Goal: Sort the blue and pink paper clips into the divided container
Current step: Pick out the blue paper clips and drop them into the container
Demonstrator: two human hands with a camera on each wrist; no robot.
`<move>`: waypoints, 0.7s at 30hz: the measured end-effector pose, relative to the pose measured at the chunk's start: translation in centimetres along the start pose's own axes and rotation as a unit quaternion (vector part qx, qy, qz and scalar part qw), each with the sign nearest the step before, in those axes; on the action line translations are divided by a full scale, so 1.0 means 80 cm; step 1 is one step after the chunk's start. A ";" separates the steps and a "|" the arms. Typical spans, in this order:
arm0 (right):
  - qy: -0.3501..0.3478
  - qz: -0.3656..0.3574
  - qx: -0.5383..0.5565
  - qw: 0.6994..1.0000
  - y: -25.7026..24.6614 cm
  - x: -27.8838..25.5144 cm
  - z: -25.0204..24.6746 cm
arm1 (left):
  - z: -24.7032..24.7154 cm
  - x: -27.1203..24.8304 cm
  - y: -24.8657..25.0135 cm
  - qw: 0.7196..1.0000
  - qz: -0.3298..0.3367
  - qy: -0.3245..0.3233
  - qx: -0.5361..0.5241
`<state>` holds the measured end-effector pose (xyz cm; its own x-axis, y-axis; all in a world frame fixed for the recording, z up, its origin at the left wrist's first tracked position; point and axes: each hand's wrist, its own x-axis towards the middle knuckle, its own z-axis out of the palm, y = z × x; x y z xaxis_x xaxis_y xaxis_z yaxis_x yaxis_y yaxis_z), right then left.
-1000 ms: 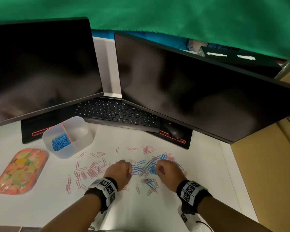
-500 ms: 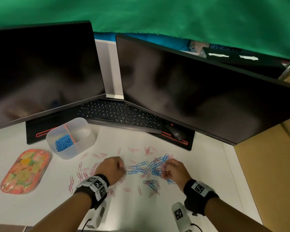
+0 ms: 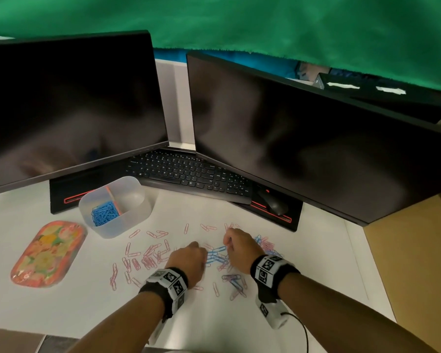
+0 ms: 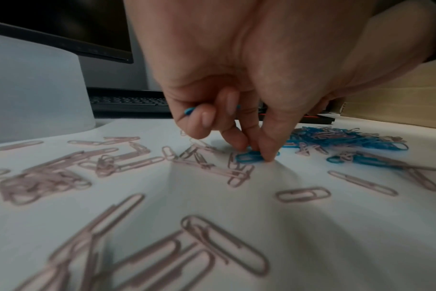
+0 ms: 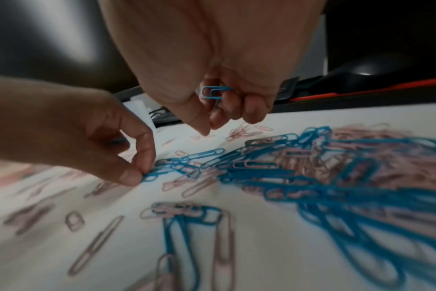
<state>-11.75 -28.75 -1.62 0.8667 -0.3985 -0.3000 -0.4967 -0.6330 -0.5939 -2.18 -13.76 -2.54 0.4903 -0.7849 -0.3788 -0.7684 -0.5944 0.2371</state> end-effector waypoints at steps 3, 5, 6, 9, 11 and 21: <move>-0.045 -0.028 -0.076 0.996 -0.006 0.014 0.003 | 0.000 -0.005 -0.007 1.000 -0.003 -0.007 -0.006; -0.067 -0.043 -0.105 0.991 -0.006 0.020 0.006 | -0.001 -0.009 -0.010 1.000 -0.004 -0.001 -0.024; -0.076 -0.047 -0.113 0.990 -0.005 0.021 0.007 | -0.002 -0.011 -0.012 0.999 -0.007 0.006 -0.040; -0.090 -0.047 -0.129 0.986 -0.003 0.025 0.009 | -0.007 -0.018 -0.019 0.989 -0.036 0.040 -0.137; -0.093 -0.042 -0.127 0.987 -0.002 0.027 0.010 | -0.011 -0.022 -0.025 0.972 -0.063 0.061 -0.216; -0.065 0.022 0.037 0.997 -0.032 0.036 -0.013 | -0.068 -0.039 -0.074 0.587 -0.242 0.103 -0.766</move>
<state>-8.02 -28.93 -0.18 0.8455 -0.3315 -0.4187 -0.5333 -0.5641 -0.6304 3.08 -8.74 2.07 0.6590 -0.3707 -0.6545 0.6748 -0.0931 0.7321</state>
